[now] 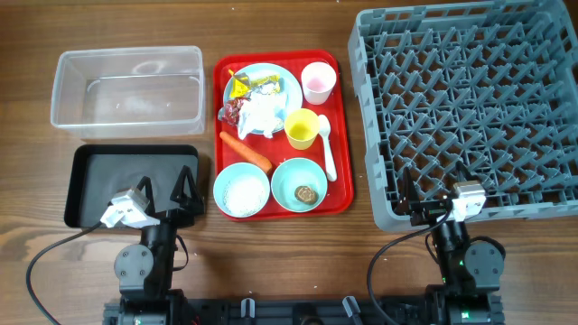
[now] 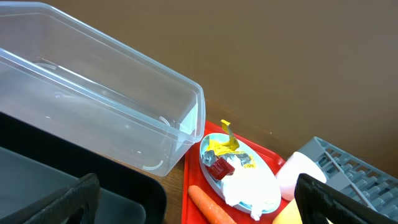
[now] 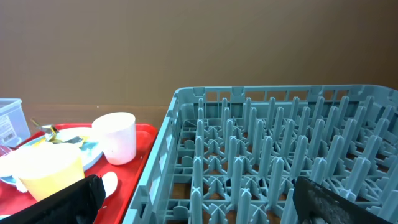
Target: Sort waste into correct bins and load items into the dishwasher rack
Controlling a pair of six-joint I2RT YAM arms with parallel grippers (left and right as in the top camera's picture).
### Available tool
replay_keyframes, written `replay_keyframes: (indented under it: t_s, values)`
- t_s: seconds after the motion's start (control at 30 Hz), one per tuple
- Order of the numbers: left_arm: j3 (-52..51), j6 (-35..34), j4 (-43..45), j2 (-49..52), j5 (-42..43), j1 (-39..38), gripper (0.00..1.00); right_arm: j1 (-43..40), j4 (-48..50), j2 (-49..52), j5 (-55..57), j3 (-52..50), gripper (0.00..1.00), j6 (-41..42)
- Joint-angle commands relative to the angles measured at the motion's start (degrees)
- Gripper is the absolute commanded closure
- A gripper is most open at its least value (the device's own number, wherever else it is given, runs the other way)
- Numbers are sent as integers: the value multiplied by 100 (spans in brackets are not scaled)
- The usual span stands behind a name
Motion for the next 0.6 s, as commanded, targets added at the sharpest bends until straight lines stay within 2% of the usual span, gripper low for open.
replay_keyframes:
  t_s: [0.0, 0.57]
  values:
    - [-22, 31, -20, -37, 7, 42, 0, -13, 26, -35, -92, -7, 0, -52]
    - [-22, 31, -22, -37, 7, 42, 0, -13, 26, -35, -94, -7, 0, -52]
